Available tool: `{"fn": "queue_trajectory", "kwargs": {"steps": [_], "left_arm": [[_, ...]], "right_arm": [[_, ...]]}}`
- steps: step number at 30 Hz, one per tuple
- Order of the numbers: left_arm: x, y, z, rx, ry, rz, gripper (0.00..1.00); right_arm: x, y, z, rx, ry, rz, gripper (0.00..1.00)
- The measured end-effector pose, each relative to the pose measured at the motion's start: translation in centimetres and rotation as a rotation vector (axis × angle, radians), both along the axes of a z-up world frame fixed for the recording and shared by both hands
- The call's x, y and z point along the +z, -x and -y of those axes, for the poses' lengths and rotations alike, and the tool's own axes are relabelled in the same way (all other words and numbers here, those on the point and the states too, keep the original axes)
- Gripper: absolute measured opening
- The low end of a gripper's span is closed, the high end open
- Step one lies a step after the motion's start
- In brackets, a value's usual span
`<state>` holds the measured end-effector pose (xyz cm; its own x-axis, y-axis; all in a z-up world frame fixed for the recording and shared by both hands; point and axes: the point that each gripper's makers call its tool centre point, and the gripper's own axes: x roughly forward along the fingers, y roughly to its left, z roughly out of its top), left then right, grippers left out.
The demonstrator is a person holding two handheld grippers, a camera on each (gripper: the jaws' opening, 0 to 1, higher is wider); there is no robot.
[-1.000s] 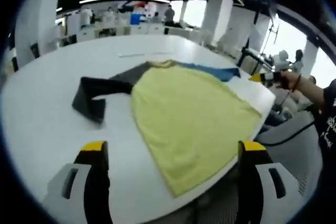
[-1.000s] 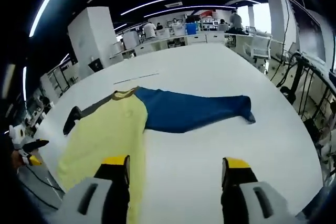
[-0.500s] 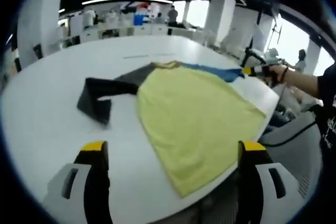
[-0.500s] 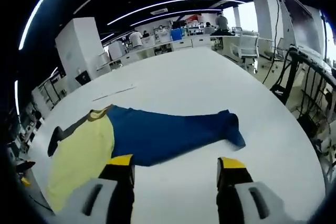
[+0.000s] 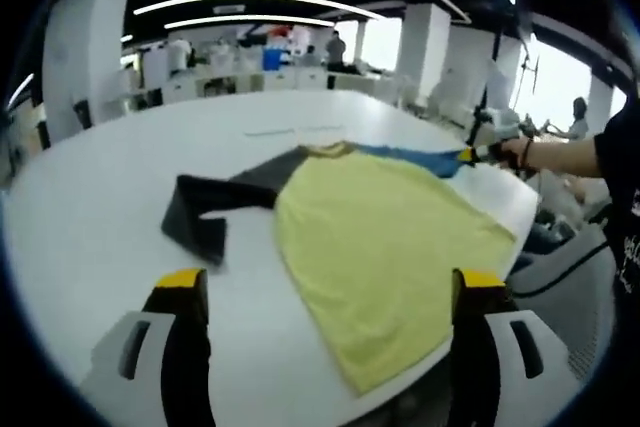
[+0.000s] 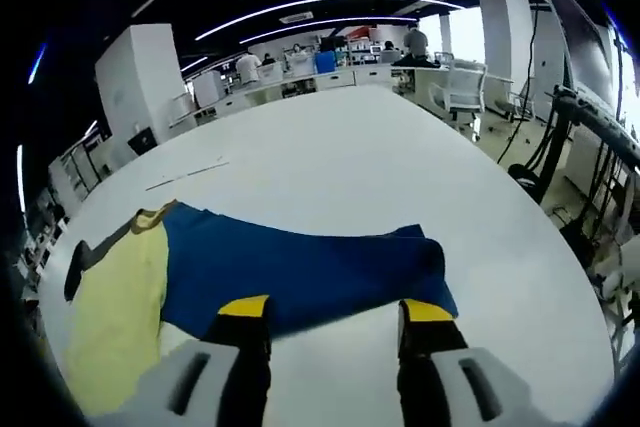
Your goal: Fold the garment on the visible template until the final outline fits inside the template.
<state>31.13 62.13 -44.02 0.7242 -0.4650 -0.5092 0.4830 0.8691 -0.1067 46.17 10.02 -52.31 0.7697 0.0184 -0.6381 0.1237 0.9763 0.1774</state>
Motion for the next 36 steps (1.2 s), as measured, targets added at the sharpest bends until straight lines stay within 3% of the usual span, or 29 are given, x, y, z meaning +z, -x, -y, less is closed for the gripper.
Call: {"fn": "queue_trajectory", "kwargs": {"steps": [5,6,10,11,14,18,24,28,36], "left_arm": [[-0.4,0.1,-0.1,0.000,-0.018,-0.010,0.95],[-0.5,0.2,-0.2,-0.001,-0.024,-0.012,0.95],[-0.4,0.0,0.0,0.001,-0.033,-0.006,0.94],[-0.3,-0.1,0.1,0.002,-0.028,-0.003,0.94],[-0.3,-0.3,0.3,-0.004,-0.034,-0.003,0.94],[-0.2,-0.5,0.2,-0.015,-0.037,0.001,0.94],[-0.8,-0.1,0.4,-0.027,-0.047,-0.022,0.95],[-0.7,-0.2,0.6,-0.023,-0.036,-0.018,0.95],[-0.5,-0.2,0.5,-0.021,-0.042,-0.011,0.97]], "right_arm": [[-1.1,-0.2,0.0,-0.001,0.016,-0.047,0.34],[-0.8,-0.5,0.0,0.012,0.043,-0.025,0.31],[-1.1,-0.7,0.0,0.000,0.055,-0.030,0.17],[-1.6,-1.7,1.2,-0.005,0.062,-0.028,0.13],[-1.8,-2.2,1.1,-0.005,0.057,-0.035,0.00],[-1.4,-2.6,0.9,0.033,0.076,-0.046,0.00],[-0.3,-3.2,1.7,0.021,0.071,-0.040,0.00],[-0.6,-4.5,2.7,0.031,0.077,-0.051,0.00],[0.0,-3.9,1.9,0.037,0.069,-0.085,0.00]]}}
